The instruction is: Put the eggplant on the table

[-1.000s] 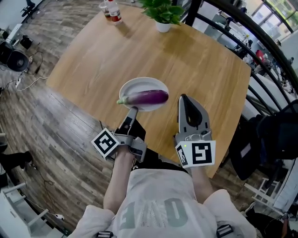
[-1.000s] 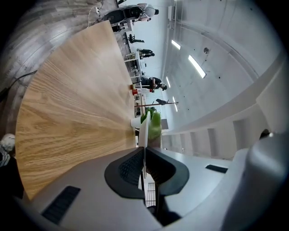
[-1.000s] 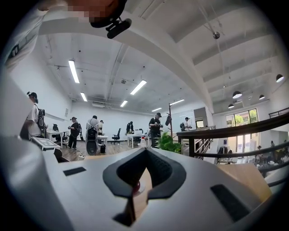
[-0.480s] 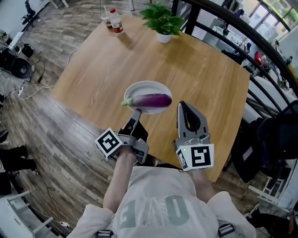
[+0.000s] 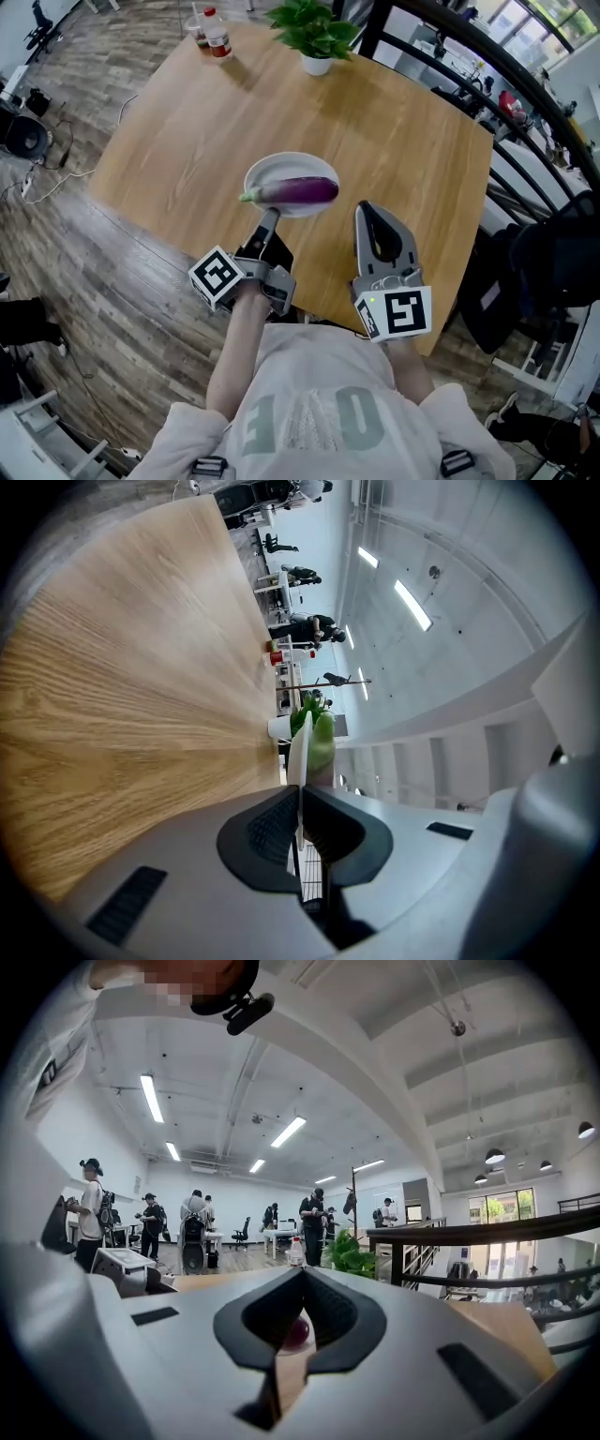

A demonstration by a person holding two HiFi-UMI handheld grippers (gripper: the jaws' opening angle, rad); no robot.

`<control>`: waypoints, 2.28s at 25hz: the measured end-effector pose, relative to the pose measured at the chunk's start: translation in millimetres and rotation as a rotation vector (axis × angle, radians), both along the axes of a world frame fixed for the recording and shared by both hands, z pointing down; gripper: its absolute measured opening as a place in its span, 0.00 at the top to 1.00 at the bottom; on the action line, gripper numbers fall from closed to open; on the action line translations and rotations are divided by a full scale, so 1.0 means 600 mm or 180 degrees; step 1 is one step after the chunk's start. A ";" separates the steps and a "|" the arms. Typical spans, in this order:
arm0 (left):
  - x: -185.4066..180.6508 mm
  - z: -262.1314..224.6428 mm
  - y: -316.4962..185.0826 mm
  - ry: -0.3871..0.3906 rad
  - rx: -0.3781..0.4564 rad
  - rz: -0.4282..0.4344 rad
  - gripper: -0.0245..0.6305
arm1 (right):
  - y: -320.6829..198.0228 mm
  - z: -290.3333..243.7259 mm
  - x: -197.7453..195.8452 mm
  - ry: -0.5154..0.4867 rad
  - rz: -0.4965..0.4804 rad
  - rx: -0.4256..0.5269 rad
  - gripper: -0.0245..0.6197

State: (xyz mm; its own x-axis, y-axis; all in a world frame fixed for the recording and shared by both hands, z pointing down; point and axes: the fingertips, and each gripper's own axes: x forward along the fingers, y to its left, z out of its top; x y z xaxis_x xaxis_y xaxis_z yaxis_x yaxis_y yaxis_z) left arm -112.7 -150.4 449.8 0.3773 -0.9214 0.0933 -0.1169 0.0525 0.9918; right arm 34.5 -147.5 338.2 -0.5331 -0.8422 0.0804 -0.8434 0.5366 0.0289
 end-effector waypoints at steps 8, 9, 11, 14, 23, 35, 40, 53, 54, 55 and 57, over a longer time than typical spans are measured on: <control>-0.004 0.079 -0.012 -0.0095 -0.0014 -0.0122 0.93 | 0.019 0.006 0.025 0.0104 0.0096 -0.0054 0.93; -0.003 0.088 -0.012 -0.0111 -0.0023 -0.0112 0.93 | 0.022 0.006 0.029 0.0118 0.0106 -0.0060 0.93; -0.001 0.107 -0.012 -0.0087 -0.0054 -0.0094 0.93 | 0.025 0.010 0.034 0.0127 0.0118 -0.0080 0.93; -0.002 0.133 -0.006 -0.0005 -0.0149 -0.0099 0.93 | 0.028 0.016 0.039 0.0110 0.0138 -0.0129 0.93; 0.008 0.182 -0.005 -0.0154 -0.0249 0.0114 0.93 | 0.030 0.008 0.031 -0.0113 0.0174 -0.0193 0.93; 0.009 0.217 -0.003 -0.0207 -0.0404 0.0171 0.93 | 0.040 0.005 0.031 -0.0279 0.0209 -0.0223 0.93; 0.010 0.229 -0.004 -0.0154 -0.0499 0.0139 0.93 | 0.037 0.005 0.033 -0.0272 0.0213 -0.0222 0.93; 0.004 0.236 -0.005 -0.0341 -0.0682 0.0175 0.93 | 0.045 0.003 0.043 -0.0292 0.0301 -0.0209 0.93; 0.004 0.236 -0.005 -0.0345 -0.0696 0.0174 0.93 | 0.045 0.002 0.044 -0.0293 0.0308 -0.0209 0.93; 0.003 0.237 -0.004 -0.0358 -0.0715 0.0172 0.93 | 0.045 0.002 0.044 -0.0295 0.0313 -0.0208 0.93; 0.004 0.239 -0.003 -0.0393 -0.0758 0.0173 0.93 | 0.046 0.002 0.046 -0.0303 0.0318 -0.0205 0.93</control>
